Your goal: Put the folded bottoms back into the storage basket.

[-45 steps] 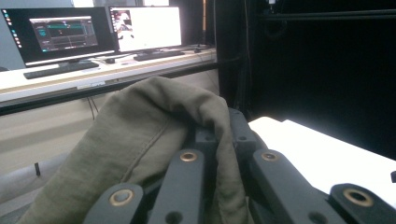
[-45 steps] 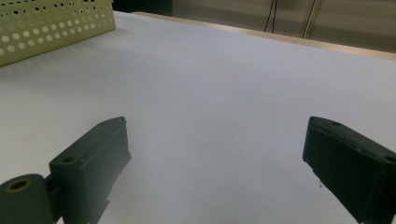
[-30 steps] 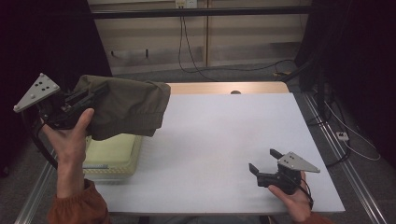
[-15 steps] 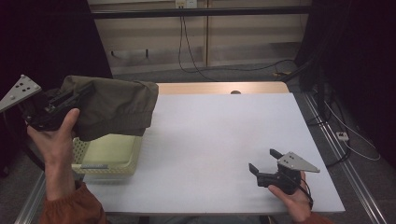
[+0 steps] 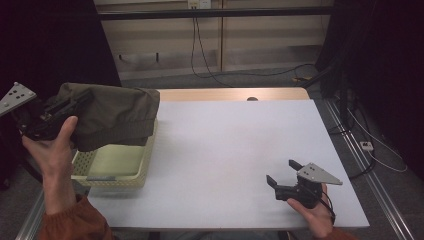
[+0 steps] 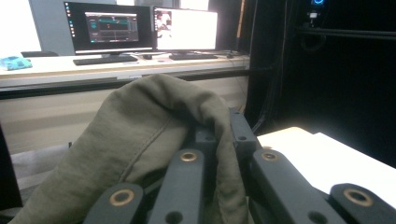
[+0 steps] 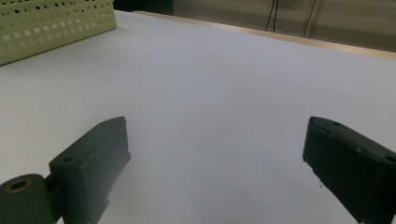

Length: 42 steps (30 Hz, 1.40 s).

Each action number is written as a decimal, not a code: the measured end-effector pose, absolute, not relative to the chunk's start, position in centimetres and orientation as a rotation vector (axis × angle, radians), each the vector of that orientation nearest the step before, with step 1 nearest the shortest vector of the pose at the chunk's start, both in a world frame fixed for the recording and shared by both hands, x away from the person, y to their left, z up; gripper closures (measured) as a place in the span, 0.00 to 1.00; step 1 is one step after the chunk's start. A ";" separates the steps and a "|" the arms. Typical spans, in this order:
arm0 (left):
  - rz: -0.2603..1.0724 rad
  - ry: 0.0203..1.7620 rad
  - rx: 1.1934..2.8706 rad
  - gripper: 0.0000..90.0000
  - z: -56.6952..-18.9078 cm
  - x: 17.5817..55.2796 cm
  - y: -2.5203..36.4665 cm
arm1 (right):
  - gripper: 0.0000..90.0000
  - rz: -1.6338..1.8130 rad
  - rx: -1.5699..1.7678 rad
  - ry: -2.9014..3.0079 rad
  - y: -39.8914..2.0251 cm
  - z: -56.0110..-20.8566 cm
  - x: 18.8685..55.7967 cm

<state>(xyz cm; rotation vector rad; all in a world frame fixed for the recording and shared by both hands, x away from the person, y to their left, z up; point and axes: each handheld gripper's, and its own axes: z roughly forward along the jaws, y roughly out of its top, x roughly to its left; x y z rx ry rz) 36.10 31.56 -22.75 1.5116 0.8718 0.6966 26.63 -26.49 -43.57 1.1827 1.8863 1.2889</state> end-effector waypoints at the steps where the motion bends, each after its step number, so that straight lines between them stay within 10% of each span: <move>1: 0.699 0.878 1.510 0.96 -22.8 36.1 31.8 | 0.08 1.288 1.183 1.886 -26.5 -43.6 26.6; 42: 0.592 1.078 1.743 0.96 -28.8 41.1 35.0 | 0.08 1.282 1.183 1.895 -26.5 -43.6 26.7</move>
